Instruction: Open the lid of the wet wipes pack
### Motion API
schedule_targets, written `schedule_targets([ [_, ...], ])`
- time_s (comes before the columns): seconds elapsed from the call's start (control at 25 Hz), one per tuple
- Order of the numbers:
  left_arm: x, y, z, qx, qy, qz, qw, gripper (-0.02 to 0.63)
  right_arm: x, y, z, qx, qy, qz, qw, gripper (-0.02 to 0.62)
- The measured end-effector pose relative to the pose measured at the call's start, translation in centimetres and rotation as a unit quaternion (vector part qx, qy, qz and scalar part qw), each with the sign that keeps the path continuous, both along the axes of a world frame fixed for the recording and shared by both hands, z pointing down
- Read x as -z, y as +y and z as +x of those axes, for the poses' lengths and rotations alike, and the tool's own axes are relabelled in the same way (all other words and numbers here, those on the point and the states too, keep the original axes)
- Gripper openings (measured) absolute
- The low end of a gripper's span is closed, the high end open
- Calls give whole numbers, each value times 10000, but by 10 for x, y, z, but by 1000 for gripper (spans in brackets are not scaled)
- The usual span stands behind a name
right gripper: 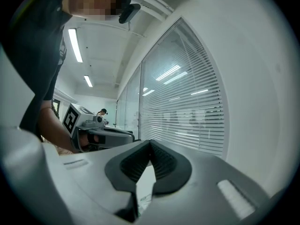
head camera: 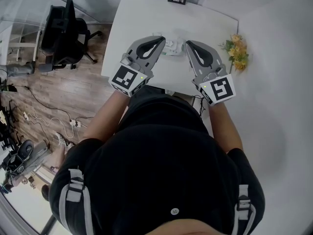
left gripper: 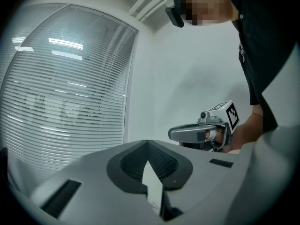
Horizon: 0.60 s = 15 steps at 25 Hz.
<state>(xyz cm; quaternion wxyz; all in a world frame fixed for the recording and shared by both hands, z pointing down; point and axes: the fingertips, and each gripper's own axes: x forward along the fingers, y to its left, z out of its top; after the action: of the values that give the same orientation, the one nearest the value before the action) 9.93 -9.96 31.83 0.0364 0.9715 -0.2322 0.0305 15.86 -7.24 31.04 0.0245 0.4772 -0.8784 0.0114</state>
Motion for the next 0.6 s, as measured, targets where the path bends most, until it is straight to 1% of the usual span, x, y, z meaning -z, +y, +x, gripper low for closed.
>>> schedule_targets([
  [0.6, -4, -3, -6, -37, -58, -3, 10000, 8, 2, -1, -5, -18, 120, 16, 9999, 10],
])
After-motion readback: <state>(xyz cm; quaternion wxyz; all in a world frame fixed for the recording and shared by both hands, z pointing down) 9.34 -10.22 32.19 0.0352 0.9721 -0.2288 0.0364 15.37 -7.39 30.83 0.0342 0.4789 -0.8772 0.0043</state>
